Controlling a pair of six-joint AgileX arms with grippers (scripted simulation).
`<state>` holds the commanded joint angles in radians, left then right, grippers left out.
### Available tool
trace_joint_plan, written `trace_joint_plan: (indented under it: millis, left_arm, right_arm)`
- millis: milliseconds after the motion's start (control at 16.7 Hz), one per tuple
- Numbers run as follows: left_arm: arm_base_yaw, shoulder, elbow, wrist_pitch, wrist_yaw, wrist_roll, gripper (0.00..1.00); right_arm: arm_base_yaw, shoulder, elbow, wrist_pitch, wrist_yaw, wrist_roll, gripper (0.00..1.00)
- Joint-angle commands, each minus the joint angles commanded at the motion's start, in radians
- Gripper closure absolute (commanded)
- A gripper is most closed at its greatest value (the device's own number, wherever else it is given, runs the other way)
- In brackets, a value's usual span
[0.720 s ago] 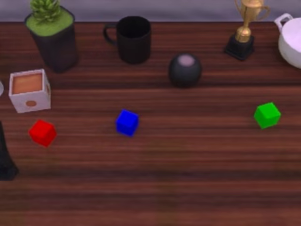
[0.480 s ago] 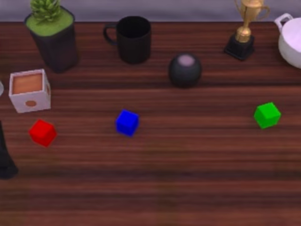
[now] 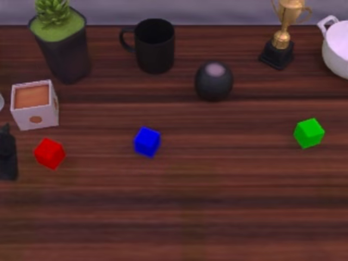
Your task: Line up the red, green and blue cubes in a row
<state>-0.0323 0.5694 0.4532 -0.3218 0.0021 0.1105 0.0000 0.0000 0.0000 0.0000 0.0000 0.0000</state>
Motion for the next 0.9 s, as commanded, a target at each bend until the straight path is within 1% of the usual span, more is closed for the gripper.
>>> trace_joint_plan:
  millis: [480,720,900]
  left_arm:
    - [-0.041,0.845,0.552,-0.430,-0.005,0.146,0.00]
    - [-0.057,1.149,0.785,-0.597,-0.006,0.203,0.00]
    - [-0.065,1.312,0.914,-0.679,-0.004,0.232,0.00]
  right_arm:
    - [0.000,0.000,0.000,0.000,0.000,0.000,0.00]
    - [0.000,0.000,0.000,0.000,0.000,0.000,0.00]
    - [0.000,0.000,0.000,0.000,0.000,0.000,0.00]
